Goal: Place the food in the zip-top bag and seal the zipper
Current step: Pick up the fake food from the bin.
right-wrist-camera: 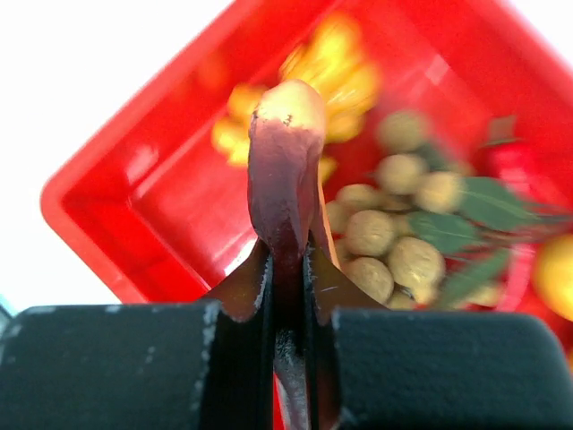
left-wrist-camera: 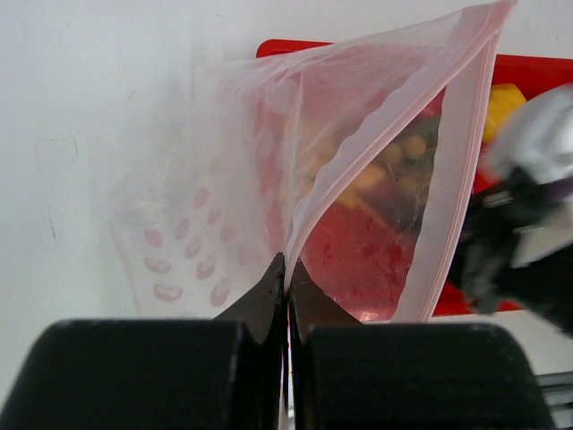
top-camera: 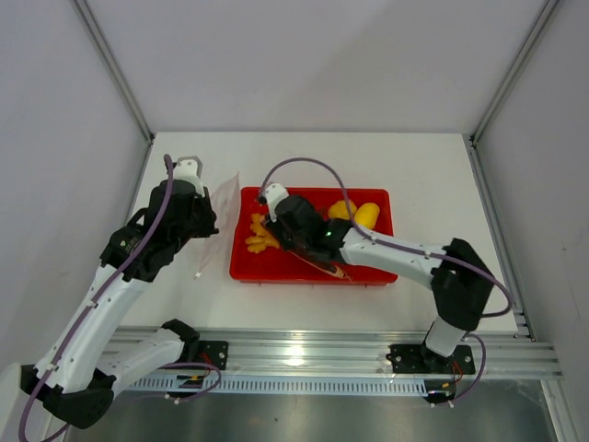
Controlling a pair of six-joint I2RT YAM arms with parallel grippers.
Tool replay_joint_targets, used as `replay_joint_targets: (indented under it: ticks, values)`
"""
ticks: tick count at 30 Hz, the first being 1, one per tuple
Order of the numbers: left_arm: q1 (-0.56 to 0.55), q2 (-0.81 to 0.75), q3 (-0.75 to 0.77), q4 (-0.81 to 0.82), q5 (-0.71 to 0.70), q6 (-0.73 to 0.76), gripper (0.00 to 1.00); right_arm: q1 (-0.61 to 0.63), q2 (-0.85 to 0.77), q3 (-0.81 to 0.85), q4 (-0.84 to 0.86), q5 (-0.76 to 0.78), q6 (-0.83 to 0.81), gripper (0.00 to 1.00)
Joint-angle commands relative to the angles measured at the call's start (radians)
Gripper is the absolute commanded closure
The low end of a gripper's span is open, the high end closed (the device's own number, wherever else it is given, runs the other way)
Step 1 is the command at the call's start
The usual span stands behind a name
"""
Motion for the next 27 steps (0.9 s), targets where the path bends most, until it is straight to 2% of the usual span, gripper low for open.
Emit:
replay_joint_targets:
  ticks: [1,6,11,12,16,18,22,24,25,27]
  values:
    - [0.008,0.001,0.018,0.01,0.015,-0.016,0.99,-0.051,-0.165,-0.009,0.067,0.057,0.086,1.0]
    - [0.008,0.002,0.007,0.016,0.036,-0.037,0.99,-0.112,-0.286,-0.024,0.051,0.155,0.238,1.0]
    - [0.008,0.012,0.01,0.012,0.049,-0.089,0.99,-0.088,-0.409,-0.046,0.087,0.321,0.411,1.0]
    - [0.008,0.015,0.015,0.009,0.055,-0.095,0.99,-0.077,-0.424,-0.035,0.074,0.411,0.519,1.0]
    - [0.008,0.035,0.032,0.002,0.071,-0.129,0.99,-0.046,-0.484,-0.001,0.002,0.546,0.808,1.0]
    - [0.008,0.041,0.029,0.007,0.082,-0.155,0.99,-0.013,-0.486,0.015,0.007,0.597,0.868,1.0]
    - [0.008,0.054,0.027,0.01,0.102,-0.175,1.0,0.148,-0.463,0.046,0.105,0.846,0.861,1.0]
    - [0.008,0.061,0.024,0.009,0.108,-0.183,0.99,0.201,-0.455,0.034,0.268,0.913,0.768,1.0]
    - [0.008,0.062,0.024,0.001,0.108,-0.192,0.99,0.245,-0.449,0.017,0.401,0.968,0.675,1.0]
    - [0.007,0.07,0.02,-0.004,0.11,-0.2,0.99,0.279,-0.423,0.011,0.522,1.011,0.591,1.0]
